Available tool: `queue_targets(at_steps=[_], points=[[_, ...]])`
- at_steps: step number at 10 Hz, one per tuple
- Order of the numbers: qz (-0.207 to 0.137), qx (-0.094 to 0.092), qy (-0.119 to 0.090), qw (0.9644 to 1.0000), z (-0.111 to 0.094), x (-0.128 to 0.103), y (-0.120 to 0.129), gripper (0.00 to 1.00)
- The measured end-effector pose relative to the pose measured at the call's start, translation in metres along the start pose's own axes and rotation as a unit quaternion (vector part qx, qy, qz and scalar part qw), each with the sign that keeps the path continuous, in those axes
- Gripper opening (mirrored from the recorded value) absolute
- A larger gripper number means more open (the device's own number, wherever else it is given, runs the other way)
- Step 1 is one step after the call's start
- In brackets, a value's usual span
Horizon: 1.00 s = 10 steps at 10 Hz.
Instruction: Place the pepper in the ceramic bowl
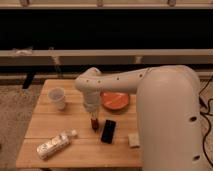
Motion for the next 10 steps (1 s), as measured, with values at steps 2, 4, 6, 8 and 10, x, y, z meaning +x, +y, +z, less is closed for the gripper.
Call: queue_targets(at_steps=[2,4,6,8,10], points=[[0.018,0.004,0.007,0.9998,0.007,0.000,0.001,0.80],[0.041,0.007,0.008,0.9991,0.016,0.000,-0.005,0.80],[0.047,0.007,0.007,0.9988,0.021,-0.003,-0.004,0.80],[0.051,0.005,0.006,0.9986,0.024,-0.004,-0.007,0.80],[0.048,0.009,0.005,0.9988,0.029,-0.007,-0.005,0.80]])
